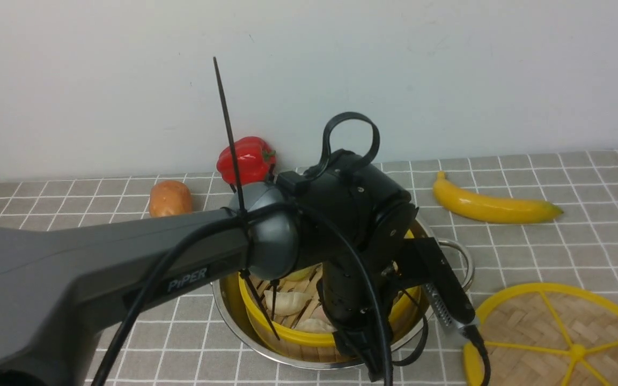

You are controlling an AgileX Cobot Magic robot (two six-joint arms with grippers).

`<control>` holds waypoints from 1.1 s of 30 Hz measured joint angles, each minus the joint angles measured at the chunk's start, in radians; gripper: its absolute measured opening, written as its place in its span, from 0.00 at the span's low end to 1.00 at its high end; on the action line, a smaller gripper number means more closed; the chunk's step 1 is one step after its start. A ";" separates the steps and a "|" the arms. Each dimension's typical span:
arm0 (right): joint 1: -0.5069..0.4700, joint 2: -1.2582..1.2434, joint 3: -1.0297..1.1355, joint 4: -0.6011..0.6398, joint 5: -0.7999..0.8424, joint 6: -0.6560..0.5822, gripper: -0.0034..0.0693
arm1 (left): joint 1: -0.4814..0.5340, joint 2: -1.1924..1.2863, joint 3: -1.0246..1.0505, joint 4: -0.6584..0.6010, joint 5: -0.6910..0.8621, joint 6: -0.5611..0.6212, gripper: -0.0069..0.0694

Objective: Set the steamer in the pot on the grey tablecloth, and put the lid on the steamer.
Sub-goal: 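Place the bamboo steamer basket with dumplings into the steel pot with the left gripper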

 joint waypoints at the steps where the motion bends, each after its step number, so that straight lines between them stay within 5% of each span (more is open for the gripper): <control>1: 0.000 0.000 0.000 0.000 0.000 0.000 0.38 | 0.000 0.000 0.000 0.001 0.003 0.000 0.58; 4: 0.000 0.000 0.000 0.000 0.000 0.000 0.38 | 0.000 0.000 -0.001 0.011 0.004 -0.001 0.73; 9: 0.000 0.000 0.000 0.000 0.000 0.000 0.38 | 0.000 0.000 -0.001 0.023 0.004 -0.005 0.81; 33: 0.000 0.000 0.000 0.001 0.000 0.000 0.38 | 0.000 -0.024 -0.041 0.017 0.087 -0.004 0.82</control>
